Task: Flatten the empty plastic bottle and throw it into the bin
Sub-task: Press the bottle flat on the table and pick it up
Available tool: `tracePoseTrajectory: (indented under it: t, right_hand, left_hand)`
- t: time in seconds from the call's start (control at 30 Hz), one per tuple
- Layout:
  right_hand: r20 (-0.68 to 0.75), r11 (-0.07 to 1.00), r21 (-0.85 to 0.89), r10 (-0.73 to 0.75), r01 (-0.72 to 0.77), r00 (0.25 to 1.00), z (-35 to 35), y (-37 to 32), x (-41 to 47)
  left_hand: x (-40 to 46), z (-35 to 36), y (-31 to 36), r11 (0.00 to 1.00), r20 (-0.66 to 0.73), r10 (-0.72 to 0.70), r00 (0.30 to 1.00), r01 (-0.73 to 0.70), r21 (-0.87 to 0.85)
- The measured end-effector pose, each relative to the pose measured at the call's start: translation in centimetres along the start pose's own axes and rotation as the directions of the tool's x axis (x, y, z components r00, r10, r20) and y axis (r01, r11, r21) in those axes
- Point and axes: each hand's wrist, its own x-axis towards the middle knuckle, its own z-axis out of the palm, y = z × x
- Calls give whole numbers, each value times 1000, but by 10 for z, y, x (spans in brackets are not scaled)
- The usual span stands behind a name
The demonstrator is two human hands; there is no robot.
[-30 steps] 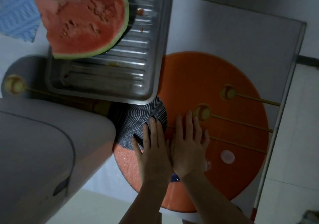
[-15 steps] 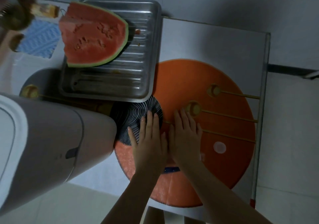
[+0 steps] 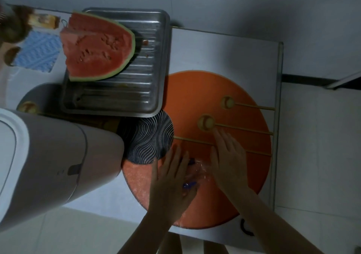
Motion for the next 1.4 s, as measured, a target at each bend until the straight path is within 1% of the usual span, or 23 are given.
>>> tracePoseTrajectory:
  t: [0.07,0.17,0.3,0.43,0.53,0.63,0.7,0.73,0.8,0.87,0.93,1.0,1.13,1.23,1.4]
  right_hand:
    - [1,1000,-4,7,-7,1000,-9,17,-5]
    - [57,998,-67,3,1,998,-21,43,-11]
    - [132,989,-117,-76,92,988,-31,63,-22]
    - [130,989,-92,-103,116,986,-32,70,-26]
    - [109,987,-84,-127,136,986,-28,73,-26]
    - [86,987,-64,-139,145,987,-26,74,-25]
    - [67,994,-2,-113,113,991,-27,73,-23]
    - [56,995,59,-78,74,995,-30,72,-22]
    - [59,967,250,39,-53,997,-39,67,-21]
    - [138,864,464,149,-197,979,-55,57,-20]
    - [211,755,599,174,-268,962,-75,46,-20]
    - [244,718,646,126,-259,961,-98,35,-21]
    - [246,722,676,-33,-147,969,-140,12,-22]
    - [225,766,641,-129,-47,966,-168,-8,-22]
    - [137,707,706,-197,44,971,-219,-42,-28]
  left_hand:
    - [-3,3,4,999,2,-18,1000,18,-29]
    - [-1,6,8,1000,5,-15,1000,15,-25]
    - [-1,7,6,1000,-8,-3,1000,3,-25]
    - [2,6,6,999,-17,-27,999,26,-33]
    - [3,6,6,999,10,-43,999,43,-32]
    - [4,4,4,994,28,-83,996,84,-73]
    - [5,-1,3,986,19,-114,993,115,-123]
    - [5,-4,4,980,-1,-124,992,122,-159]
    - [5,-15,6,965,-47,-136,990,122,-232]
    - [4,-25,7,949,-95,-134,986,100,-299]
    - [3,-37,9,935,-115,-144,983,97,-340]
    - [1,-53,13,929,-133,-147,980,91,-359]
    - [-3,-93,28,915,-196,-78,977,-8,-402]
    - [-9,-128,41,896,-244,-53,968,-61,-439]
    - [-27,-186,61,865,-296,-61,953,-97,-492]
